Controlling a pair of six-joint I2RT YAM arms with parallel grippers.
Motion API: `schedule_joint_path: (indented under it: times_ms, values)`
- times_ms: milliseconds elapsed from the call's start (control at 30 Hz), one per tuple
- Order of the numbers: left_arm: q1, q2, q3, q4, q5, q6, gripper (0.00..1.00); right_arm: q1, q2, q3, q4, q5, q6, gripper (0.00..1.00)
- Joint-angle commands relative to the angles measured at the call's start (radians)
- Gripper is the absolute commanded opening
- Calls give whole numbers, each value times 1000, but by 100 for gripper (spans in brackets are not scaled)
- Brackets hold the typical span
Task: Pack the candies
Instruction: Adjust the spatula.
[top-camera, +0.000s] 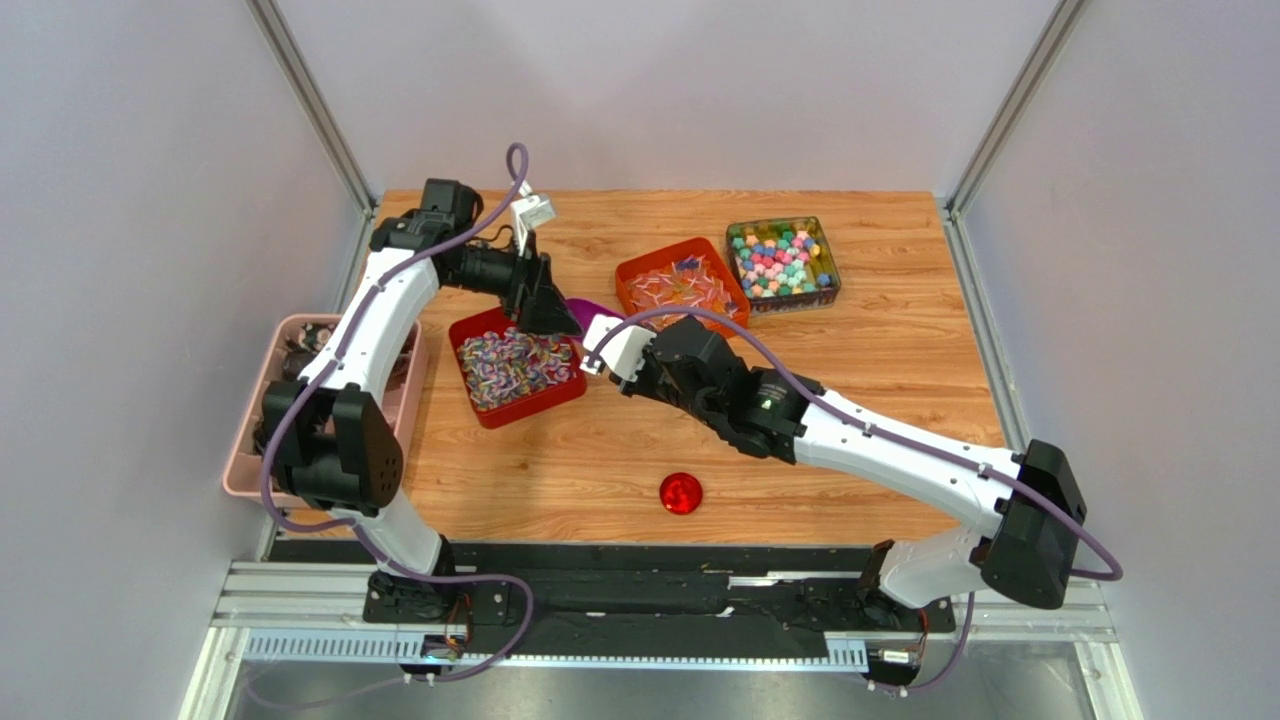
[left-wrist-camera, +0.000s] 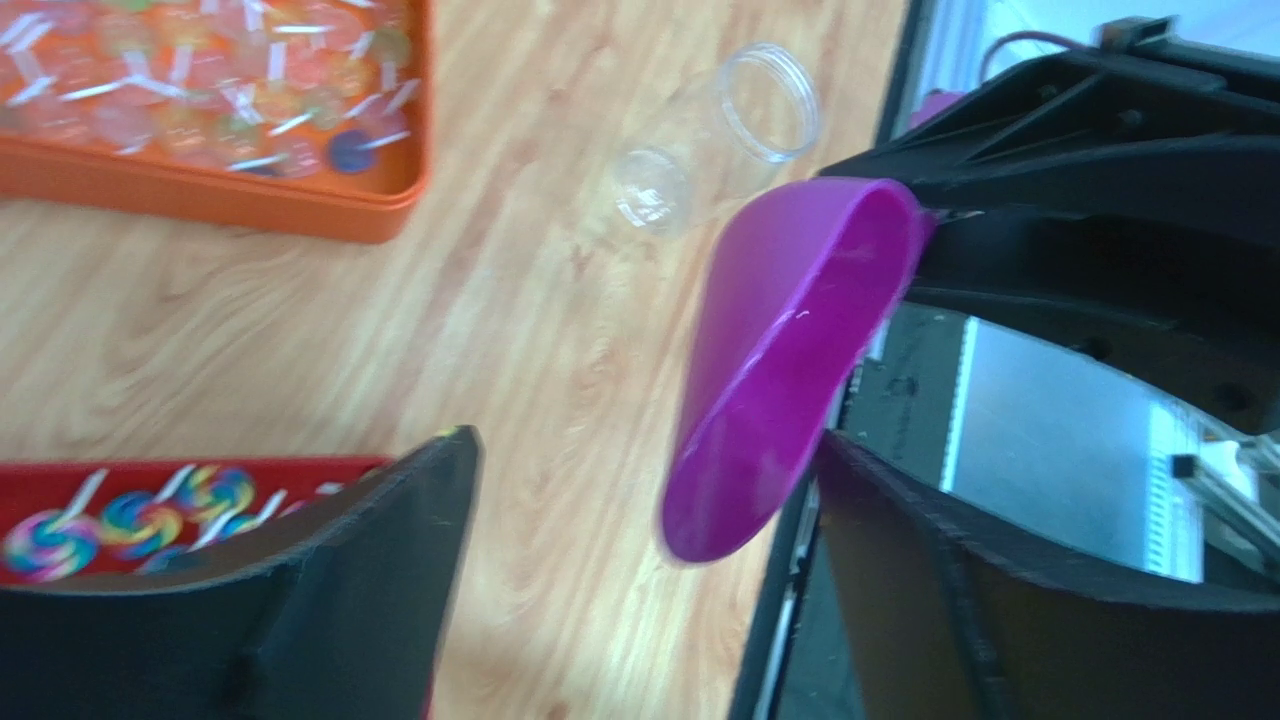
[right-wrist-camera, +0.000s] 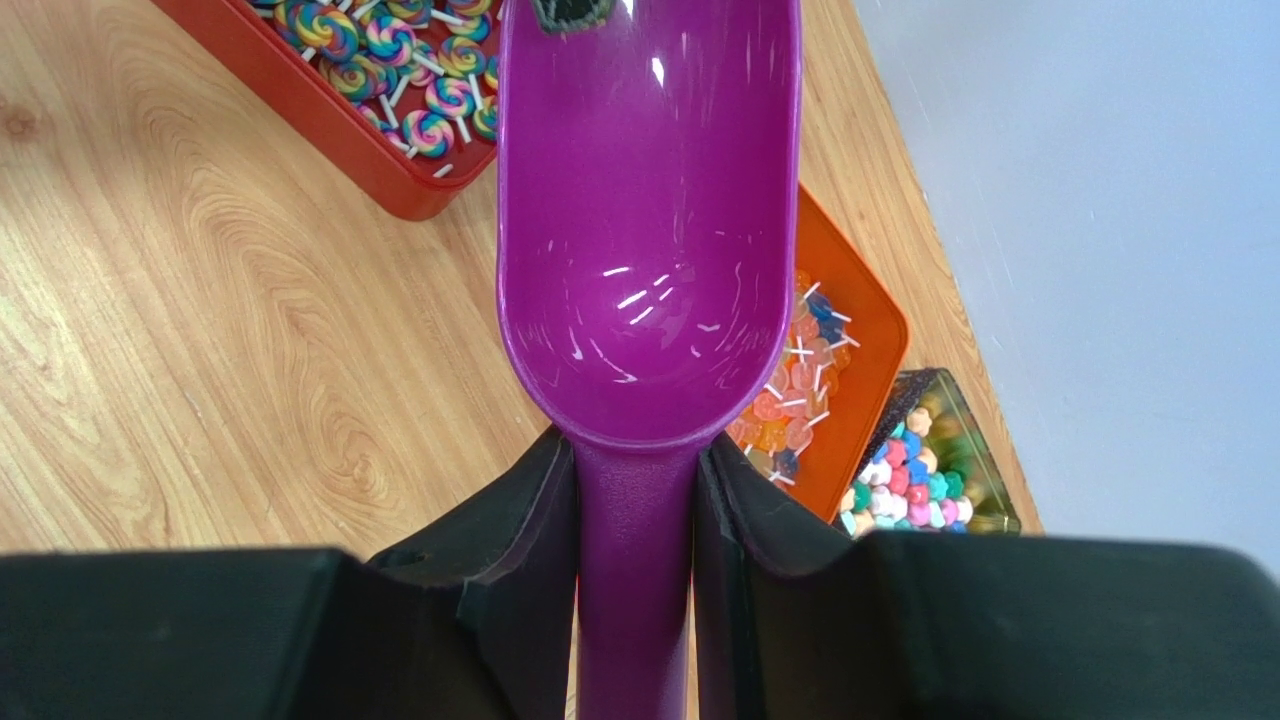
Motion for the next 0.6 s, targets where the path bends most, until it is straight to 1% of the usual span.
schedule_joint_path:
  times_ms: [0,33,67,133,167,233,267,367,467,567]
  values:
    - [51,15,32,-4,-66,9,97,-8,28,93,-49,11,-31,0]
    - [60,22,32,12,-89,-6,98,-8,52,121,-71,11,-41,0]
    - [74,26,27,44,-147,-40,98,-6,65,135,-91,11,-42,0]
    - [88,32,16,78,-216,-72,99,-8,91,158,-143,19,-63,0]
    - [92,31,0,110,-287,-89,99,-9,97,173,-158,25,-71,0]
    - [103,31,-16,147,-364,-104,99,-23,108,188,-188,31,-82,0]
    - [106,31,-29,180,-434,-109,99,-29,112,208,-200,28,-84,0]
    - [108,48,-34,226,-564,-109,99,-66,122,231,-232,11,-79,0]
    - [117,81,-13,228,-672,-131,99,-106,128,251,-255,-12,-70,0]
    - [135,115,-3,211,-712,-160,97,-140,128,253,-267,-30,-65,0]
